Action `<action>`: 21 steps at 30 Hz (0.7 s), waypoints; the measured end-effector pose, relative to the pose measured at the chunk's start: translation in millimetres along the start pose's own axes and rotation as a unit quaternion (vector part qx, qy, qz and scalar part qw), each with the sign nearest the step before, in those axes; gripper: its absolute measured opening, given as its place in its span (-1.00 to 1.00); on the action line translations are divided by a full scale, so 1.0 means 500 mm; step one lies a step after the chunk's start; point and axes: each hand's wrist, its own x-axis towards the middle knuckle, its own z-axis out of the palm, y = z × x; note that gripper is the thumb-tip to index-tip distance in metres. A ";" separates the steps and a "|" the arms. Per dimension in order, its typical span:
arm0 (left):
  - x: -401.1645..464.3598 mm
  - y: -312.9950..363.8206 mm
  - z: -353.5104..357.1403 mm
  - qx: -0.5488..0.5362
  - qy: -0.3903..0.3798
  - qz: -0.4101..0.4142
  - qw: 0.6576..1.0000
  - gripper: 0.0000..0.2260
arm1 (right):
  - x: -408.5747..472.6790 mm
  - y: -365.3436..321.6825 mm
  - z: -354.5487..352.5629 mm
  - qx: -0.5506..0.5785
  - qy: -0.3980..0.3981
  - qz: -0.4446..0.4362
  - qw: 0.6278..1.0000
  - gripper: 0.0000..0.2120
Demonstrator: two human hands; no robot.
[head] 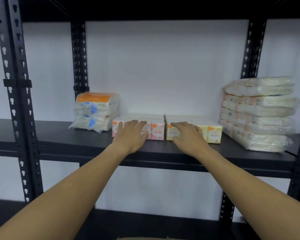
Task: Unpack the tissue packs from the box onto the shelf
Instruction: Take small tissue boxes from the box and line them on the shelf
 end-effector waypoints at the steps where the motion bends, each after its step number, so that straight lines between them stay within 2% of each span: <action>1: -0.018 0.002 -0.001 -0.012 0.002 0.001 1.000 -0.54 | -0.022 -0.016 0.001 0.016 0.004 -0.002 1.000 -0.46; 7: -0.154 0.016 0.007 -0.052 0.042 0.032 0.997 -0.53 | -0.157 -0.081 0.023 0.049 0.045 -0.036 0.997 -0.51; 10: -0.232 0.020 0.026 -0.059 0.034 0.034 0.997 -0.54 | -0.232 -0.084 0.054 0.052 0.036 -0.041 0.997 -0.51; 15: -0.356 0.015 0.085 -0.088 -0.075 0.017 0.993 -0.54 | -0.353 -0.049 0.130 0.059 -0.058 0.013 0.996 -0.52; 18: -0.415 0.016 0.144 -0.096 -0.180 -0.001 0.979 -0.53 | -0.422 -0.025 0.190 0.074 -0.137 0.053 0.986 -0.50; 21: -0.463 0.017 0.214 -0.119 -0.242 -0.017 0.963 -0.53 | -0.478 -0.002 0.248 0.089 -0.200 0.082 0.972 -0.50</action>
